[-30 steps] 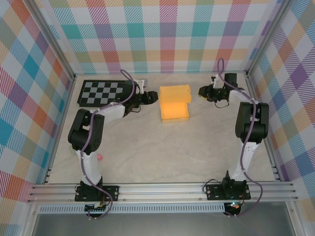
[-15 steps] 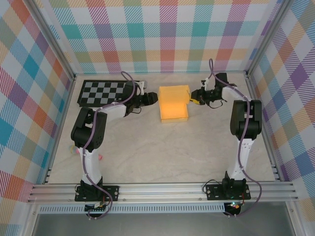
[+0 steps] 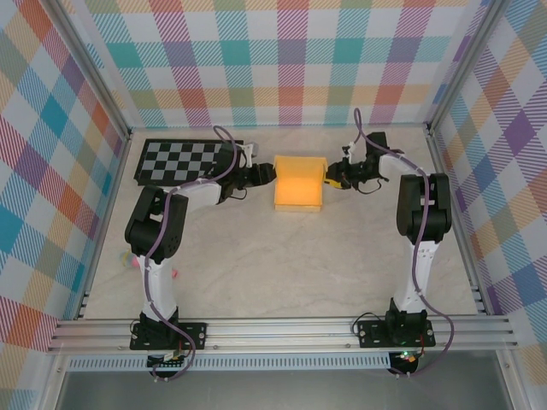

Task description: Fold the paper box

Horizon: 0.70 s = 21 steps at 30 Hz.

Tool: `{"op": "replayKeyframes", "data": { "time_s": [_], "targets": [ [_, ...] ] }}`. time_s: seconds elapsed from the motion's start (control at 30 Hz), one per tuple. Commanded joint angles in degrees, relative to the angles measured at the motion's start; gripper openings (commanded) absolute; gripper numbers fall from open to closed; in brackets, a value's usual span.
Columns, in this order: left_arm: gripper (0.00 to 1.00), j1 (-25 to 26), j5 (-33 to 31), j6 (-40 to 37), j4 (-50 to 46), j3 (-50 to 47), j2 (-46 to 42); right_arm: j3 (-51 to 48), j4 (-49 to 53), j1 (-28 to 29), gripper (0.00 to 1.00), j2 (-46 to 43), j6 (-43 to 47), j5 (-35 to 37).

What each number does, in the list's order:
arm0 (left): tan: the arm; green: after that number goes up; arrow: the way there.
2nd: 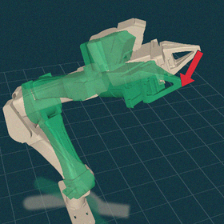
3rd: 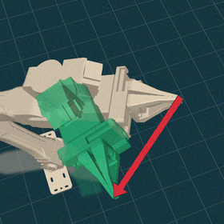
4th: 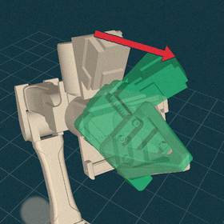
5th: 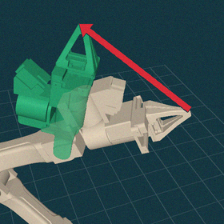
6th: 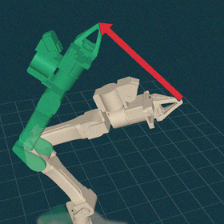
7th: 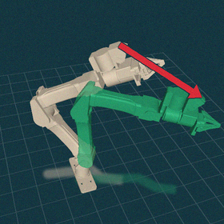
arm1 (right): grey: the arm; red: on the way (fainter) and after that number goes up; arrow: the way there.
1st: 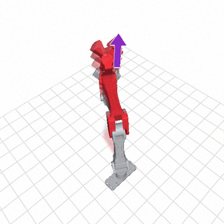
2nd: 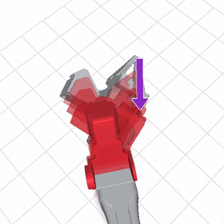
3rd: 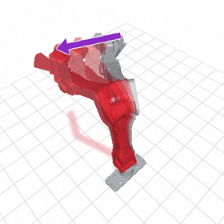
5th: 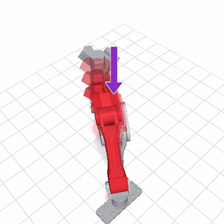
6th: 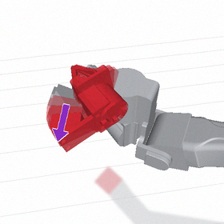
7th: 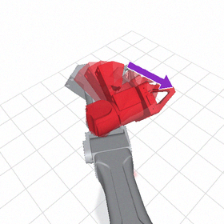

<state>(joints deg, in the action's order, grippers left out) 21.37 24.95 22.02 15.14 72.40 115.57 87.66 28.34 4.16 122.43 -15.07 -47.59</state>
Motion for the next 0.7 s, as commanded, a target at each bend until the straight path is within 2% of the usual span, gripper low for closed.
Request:
{"op": "replayKeyframes", "data": {
  "time_s": [0.0, 0.33, 0.67],
  "targets": [
    [0.52, 0.5, -0.9, -3.1, 0.1, -1.9, -1.0, -2.2, -1.0, 0.0, 0.28, -3.7, 1.7, 1.0],
    [0.52, -0.2, -1.3, -5.3, -1.0, -2.2, -2.4, -3.9, -2.3, -0.9, 0.36, -6.7, 0.4, 3.2],
    [0.52, -0.4, -0.9, -5.2, -0.8, -2.4, -2.0, -6.1, -0.5, -2.5, 0.41, -13.2, -6.2, 13.4]
  ]
}}
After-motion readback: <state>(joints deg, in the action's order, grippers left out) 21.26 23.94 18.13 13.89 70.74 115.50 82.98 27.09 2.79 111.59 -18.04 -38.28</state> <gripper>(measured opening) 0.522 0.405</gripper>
